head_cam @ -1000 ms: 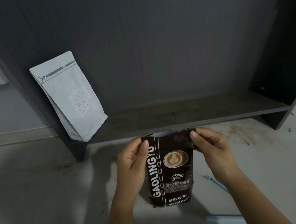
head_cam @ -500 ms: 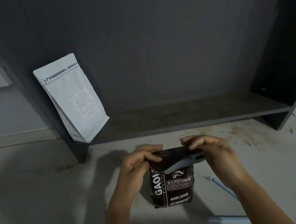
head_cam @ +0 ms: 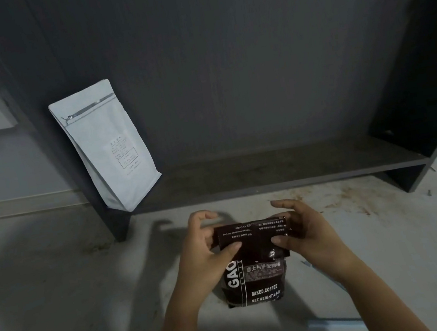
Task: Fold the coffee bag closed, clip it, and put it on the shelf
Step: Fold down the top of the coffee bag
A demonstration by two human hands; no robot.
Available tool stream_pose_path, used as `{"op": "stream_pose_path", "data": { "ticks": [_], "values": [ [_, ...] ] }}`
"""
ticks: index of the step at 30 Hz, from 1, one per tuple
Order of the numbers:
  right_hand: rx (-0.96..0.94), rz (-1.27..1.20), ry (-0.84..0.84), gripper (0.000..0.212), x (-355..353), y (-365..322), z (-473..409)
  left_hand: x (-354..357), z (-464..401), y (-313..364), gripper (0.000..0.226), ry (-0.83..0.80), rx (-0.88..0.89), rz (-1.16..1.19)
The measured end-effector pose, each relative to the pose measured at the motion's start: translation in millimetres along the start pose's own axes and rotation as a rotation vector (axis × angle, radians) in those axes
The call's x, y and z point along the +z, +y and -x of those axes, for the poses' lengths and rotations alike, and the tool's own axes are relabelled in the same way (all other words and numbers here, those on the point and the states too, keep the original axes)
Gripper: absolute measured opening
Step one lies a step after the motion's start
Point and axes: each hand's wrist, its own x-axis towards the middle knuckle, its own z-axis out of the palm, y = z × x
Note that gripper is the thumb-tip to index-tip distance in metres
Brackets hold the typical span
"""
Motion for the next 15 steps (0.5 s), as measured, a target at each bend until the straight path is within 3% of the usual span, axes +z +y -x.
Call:
{"op": "stream_pose_path", "data": {
  "ticks": [3, 7, 10, 15],
  "values": [
    [-0.006, 0.02, 0.053, 0.04, 1, 7, -3, 2, -2, -3, 0.054, 0.006, -0.01, 0.01],
    [-0.039, 0.033, 0.103, 0.025, 6, 16, -8, 8, -5, 0, 0.025, -0.012, 0.006, -0.059],
    [-0.077, 0.013, 0.157, 0.018, 7, 23, -11, 20, 0, 4, 0.005, 0.12, 0.119, -0.119],
    [-0.087, -0.008, 0.167, 0.011, 12, 27, -10, 30, 3, -1, 0.012, 0.276, 0.231, -0.195]
  ]
}}
